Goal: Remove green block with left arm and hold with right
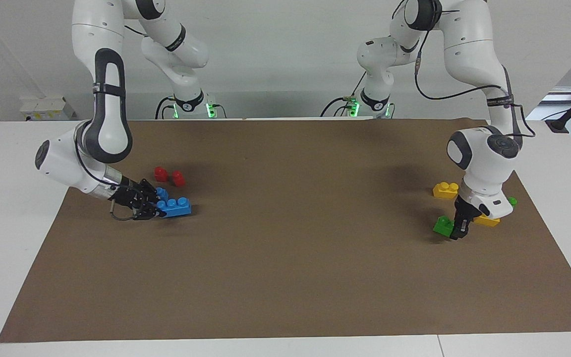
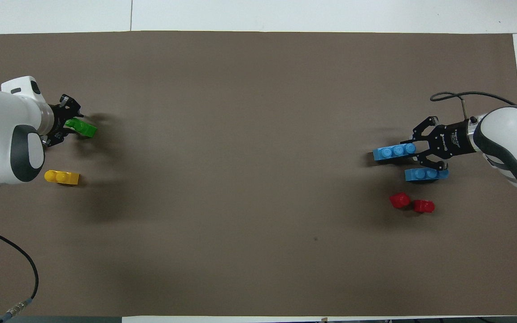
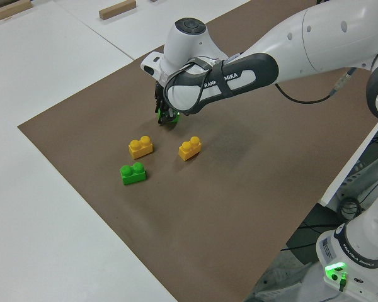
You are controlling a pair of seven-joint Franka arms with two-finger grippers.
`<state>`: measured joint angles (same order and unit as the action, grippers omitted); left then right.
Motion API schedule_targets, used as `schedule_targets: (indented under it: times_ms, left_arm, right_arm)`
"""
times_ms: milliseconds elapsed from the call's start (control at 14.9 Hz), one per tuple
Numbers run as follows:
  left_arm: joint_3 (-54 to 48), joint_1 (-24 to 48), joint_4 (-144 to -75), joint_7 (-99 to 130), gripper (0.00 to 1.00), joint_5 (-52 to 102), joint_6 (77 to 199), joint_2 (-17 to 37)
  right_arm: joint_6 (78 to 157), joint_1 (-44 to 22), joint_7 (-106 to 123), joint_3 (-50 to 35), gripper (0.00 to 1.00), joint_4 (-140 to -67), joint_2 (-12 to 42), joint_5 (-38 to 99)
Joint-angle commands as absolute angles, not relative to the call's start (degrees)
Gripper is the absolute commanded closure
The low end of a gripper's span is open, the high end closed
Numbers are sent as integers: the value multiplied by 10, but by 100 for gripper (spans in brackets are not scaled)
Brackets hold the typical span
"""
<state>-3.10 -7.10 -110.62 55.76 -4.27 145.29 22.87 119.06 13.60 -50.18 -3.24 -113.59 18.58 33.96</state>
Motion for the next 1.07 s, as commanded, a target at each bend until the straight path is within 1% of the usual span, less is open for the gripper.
schedule_targets:
  times_ms: [0, 335, 603, 669, 736, 803, 1004]
  left_arm:
    - [-35, -78, -1101, 548, 0, -48, 1463, 236]
    - [-36, -81, -1094, 547, 0, -48, 1441, 213]
    - [-36, -74, -1078, 537, 0, -50, 1386, 185]
    - [-36, -73, -1075, 515, 0, -50, 1368, 176]
    - [-36, -71, -1075, 485, 0, -50, 1348, 164]
    - [-36, -70, -1074, 453, 0, -50, 1327, 153]
    - [-42, -69, -1053, 386, 0, -50, 1261, 130]
  right_arm:
    - [1212, 124, -494, -36, 100, -1139, 197, 340]
    - [1223, 120, -497, -36, 100, -1145, 204, 365]
    - [1215, 120, -497, -36, 100, -1138, 205, 365]
    - [1206, 120, -492, -36, 45, -1133, 204, 357]
    - [1203, 119, -492, -36, 2, -1129, 200, 355]
    - [1201, 118, -491, -36, 0, -1125, 196, 349]
    - [1184, 110, -491, -39, 0, -1105, 160, 301]
